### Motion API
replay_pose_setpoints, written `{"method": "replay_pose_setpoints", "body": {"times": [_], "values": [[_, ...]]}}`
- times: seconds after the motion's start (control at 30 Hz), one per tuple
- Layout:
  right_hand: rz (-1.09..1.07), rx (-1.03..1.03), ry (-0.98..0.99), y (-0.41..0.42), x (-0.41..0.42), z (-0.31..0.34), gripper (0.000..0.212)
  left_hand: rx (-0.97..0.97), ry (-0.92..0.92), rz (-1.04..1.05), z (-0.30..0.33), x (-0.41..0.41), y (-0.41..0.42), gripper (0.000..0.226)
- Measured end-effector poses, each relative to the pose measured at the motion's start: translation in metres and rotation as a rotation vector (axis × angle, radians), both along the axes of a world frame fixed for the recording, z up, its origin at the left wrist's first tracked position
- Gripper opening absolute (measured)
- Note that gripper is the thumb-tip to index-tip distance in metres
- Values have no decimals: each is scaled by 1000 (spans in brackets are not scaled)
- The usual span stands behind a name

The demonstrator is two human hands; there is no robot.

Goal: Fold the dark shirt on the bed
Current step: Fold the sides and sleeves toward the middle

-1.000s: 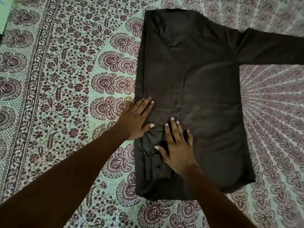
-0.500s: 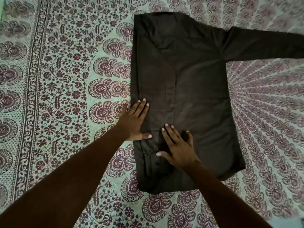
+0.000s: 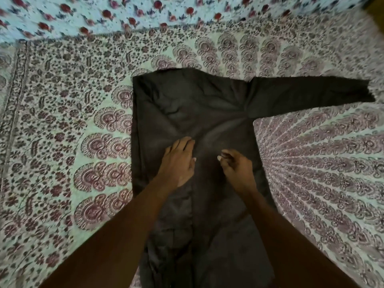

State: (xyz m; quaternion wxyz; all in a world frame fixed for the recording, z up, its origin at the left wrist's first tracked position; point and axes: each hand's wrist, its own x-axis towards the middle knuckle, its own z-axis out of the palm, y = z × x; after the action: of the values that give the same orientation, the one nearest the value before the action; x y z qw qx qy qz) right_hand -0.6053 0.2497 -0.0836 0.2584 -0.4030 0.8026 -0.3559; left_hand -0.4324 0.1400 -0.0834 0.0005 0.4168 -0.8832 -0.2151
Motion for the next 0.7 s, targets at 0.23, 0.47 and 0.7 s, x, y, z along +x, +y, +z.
{"method": "replay_pose_setpoints", "body": {"times": [0.23, 0.47, 0.7], "values": [[20, 67, 84, -73, -120, -4, 23, 9, 1, -50, -6, -120, -64, 66], [-191, 365, 341, -118, -259, -4, 43, 61, 29, -113, -19, -246, -99, 66], [-948, 267, -292, -147, -350, 7, 85, 34, -130, -110, -28, -312, -102, 60]]}}
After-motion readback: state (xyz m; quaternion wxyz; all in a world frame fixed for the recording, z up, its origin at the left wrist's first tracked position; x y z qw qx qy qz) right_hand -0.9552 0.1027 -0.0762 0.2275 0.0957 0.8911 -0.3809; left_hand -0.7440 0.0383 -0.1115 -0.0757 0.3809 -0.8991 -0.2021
